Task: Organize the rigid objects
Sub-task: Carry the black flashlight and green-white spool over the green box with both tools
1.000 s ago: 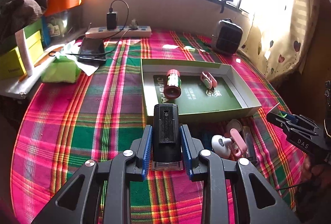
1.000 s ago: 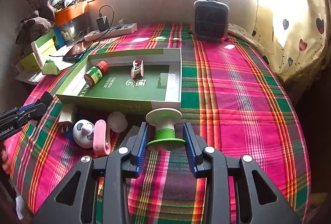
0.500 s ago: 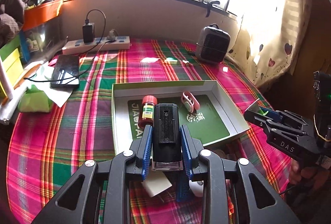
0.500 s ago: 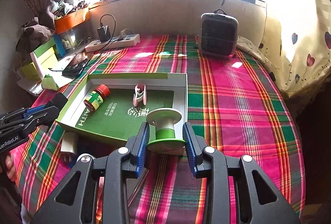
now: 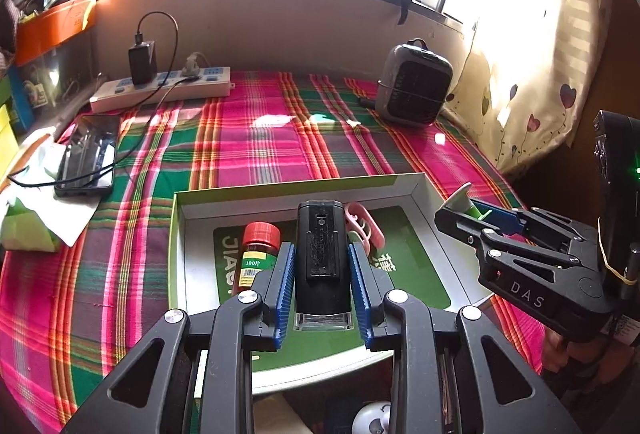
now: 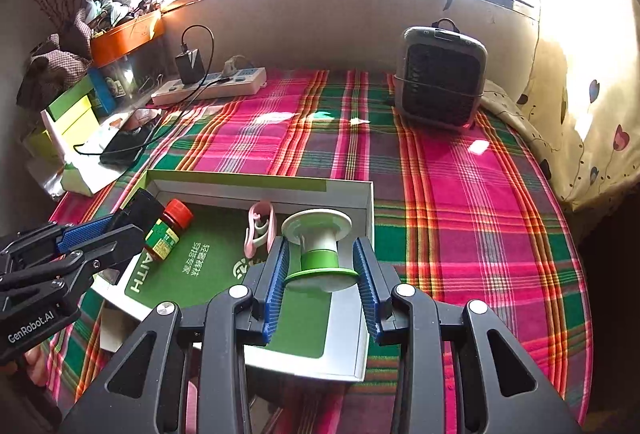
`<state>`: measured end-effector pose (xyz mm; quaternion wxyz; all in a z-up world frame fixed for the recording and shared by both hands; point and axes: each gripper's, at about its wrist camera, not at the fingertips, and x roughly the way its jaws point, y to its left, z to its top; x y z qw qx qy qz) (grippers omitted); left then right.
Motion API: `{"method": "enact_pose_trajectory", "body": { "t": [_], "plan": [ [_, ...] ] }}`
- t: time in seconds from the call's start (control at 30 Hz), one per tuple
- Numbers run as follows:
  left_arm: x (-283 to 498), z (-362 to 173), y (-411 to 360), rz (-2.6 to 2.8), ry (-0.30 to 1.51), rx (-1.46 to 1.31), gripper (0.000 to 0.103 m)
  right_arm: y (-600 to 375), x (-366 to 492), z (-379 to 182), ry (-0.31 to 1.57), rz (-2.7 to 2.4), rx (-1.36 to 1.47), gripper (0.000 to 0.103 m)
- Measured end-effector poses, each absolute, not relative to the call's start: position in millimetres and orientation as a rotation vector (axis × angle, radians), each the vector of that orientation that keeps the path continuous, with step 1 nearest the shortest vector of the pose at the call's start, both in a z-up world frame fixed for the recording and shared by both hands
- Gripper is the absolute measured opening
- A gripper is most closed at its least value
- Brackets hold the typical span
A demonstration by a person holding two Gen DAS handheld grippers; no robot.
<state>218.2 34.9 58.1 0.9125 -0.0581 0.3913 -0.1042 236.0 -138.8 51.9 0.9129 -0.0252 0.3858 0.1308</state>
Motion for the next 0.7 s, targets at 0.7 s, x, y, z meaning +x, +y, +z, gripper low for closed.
{"method": "enact_pose_trajectory", "body": {
  "t": [0.7],
  "plan": [
    [255, 27, 14, -0.204, 0.870, -0.069, 0.026, -128, 279, 22, 0.842, 0.298, -0.059, 0.035]
  ]
}}
